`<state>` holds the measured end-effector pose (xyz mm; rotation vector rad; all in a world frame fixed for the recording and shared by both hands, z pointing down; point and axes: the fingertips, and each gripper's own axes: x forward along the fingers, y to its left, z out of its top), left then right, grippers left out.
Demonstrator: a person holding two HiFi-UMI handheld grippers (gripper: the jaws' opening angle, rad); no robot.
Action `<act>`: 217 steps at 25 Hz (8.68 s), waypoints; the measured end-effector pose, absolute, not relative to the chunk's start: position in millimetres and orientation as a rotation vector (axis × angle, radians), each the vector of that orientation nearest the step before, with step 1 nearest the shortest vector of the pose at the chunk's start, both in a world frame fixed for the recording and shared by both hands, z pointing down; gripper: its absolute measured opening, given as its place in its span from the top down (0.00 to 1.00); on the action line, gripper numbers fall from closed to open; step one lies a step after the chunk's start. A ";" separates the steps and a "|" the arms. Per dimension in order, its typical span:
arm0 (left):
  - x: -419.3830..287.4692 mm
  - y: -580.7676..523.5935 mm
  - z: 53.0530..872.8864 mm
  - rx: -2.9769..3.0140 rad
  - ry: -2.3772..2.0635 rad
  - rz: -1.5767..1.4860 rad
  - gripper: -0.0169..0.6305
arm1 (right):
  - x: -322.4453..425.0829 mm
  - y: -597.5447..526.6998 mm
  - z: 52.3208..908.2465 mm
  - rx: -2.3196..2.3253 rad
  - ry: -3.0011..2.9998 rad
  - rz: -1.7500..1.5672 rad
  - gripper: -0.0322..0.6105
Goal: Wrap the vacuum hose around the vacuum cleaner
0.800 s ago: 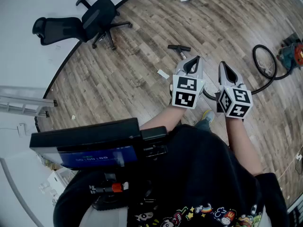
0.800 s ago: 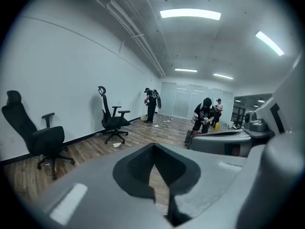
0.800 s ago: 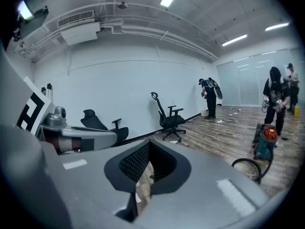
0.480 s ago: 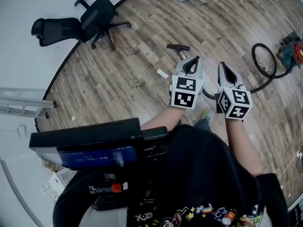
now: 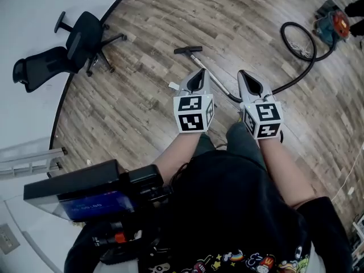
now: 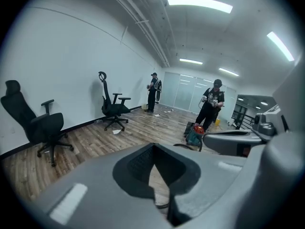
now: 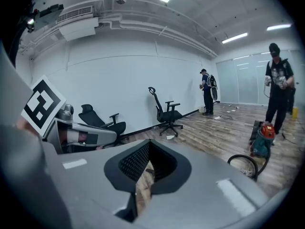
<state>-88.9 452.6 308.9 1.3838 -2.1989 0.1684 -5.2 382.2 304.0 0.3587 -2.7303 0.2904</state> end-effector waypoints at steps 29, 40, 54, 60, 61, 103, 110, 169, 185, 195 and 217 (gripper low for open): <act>-199.7 303.7 633.9 1.170 -1.850 0.231 0.97 | -76.7 238.3 595.4 0.549 -2.368 0.512 0.91; -228.1 327.0 930.9 0.974 -1.810 0.174 0.92 | -100.5 252.3 865.1 0.495 -2.299 0.540 0.91; -242.3 337.8 1219.7 0.635 -1.798 0.010 0.68 | -123.4 237.5 1095.7 0.401 -2.281 0.496 0.91; -256.6 327.8 1273.5 0.539 -1.809 -0.002 0.64 | -127.9 226.1 1135.6 0.372 -2.274 0.473 0.91; -260.4 327.4 1279.4 0.515 -1.807 -0.002 0.64 | -129.4 222.8 1139.9 0.370 -2.273 0.469 0.91; -275.3 220.6 488.9 1.386 -1.878 0.151 0.73 | -132.5 192.2 464.6 0.721 -2.452 0.582 0.91; -248.2 224.6 406.6 1.614 -1.838 0.281 0.73 | -101.5 214.2 411.7 0.893 -2.460 0.573 0.91; 27.5 -583.8 424.9 2.639 -0.845 1.330 0.73 | 118.4 -470.4 453.8 2.148 -1.966 1.145 0.91; 213.8 -725.9 505.0 2.887 -0.080 1.565 0.73 | 234.5 -594.8 514.3 2.636 -1.422 1.284 0.91; 272.6 -763.7 601.5 3.069 0.628 1.721 0.73 | 209.4 -625.2 587.3 2.952 -0.777 1.440 0.91; 440.3 -675.6 1071.6 3.153 1.031 1.487 0.74 | 316.8 -583.9 1031.0 3.100 -0.484 1.305 0.91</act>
